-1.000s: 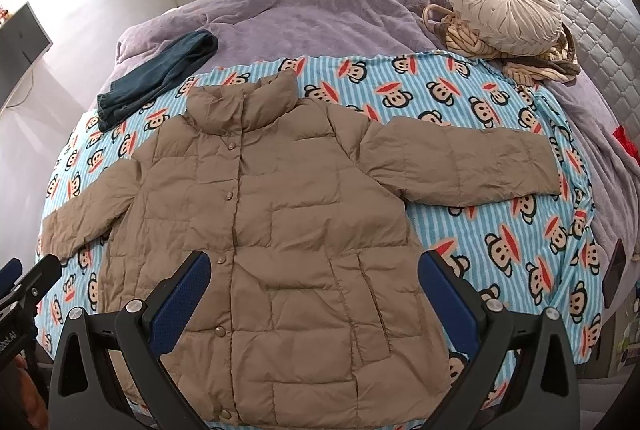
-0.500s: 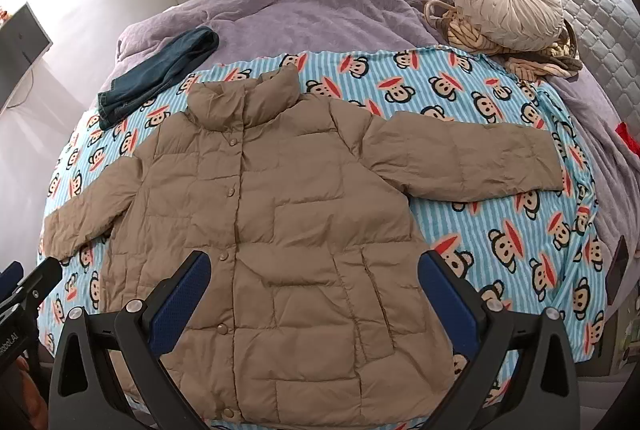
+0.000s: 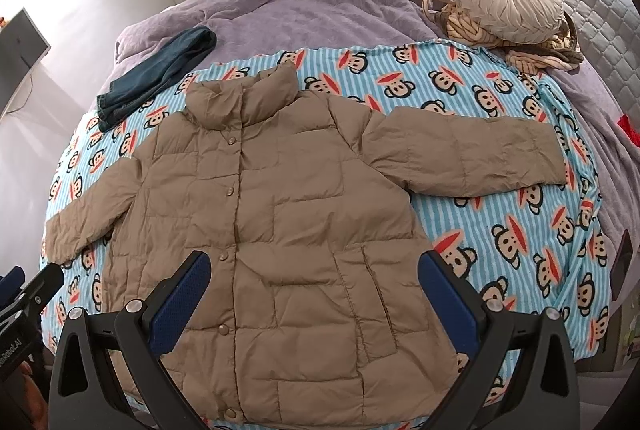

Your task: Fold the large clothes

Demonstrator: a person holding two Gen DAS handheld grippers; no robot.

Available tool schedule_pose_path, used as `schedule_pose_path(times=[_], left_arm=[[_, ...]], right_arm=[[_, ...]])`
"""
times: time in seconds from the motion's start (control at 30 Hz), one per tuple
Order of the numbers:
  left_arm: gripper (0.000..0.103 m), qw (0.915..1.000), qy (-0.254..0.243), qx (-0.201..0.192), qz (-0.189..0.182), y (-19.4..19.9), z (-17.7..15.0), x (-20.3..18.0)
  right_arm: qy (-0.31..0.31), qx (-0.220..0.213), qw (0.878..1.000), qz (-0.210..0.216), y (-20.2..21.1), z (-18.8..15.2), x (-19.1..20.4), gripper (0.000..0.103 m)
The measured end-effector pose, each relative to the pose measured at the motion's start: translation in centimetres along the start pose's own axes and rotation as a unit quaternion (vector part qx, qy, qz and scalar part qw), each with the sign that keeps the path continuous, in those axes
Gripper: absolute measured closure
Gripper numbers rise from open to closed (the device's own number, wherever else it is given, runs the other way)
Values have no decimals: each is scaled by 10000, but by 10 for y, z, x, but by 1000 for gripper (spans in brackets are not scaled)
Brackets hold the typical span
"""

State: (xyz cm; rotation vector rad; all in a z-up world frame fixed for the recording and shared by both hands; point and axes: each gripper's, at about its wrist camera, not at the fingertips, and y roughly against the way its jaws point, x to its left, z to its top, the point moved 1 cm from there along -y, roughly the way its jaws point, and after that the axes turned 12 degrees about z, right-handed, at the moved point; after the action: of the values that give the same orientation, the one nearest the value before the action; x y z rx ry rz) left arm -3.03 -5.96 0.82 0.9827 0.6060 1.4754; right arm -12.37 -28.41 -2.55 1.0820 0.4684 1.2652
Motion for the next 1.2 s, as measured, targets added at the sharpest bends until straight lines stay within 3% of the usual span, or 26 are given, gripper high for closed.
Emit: schedule_pose_path(times=[1.2], left_arm=[[0,10000,32,-6,-12,2,-1,6]], right_arm=[[25,1,10000,48,1,-7,8,0]])
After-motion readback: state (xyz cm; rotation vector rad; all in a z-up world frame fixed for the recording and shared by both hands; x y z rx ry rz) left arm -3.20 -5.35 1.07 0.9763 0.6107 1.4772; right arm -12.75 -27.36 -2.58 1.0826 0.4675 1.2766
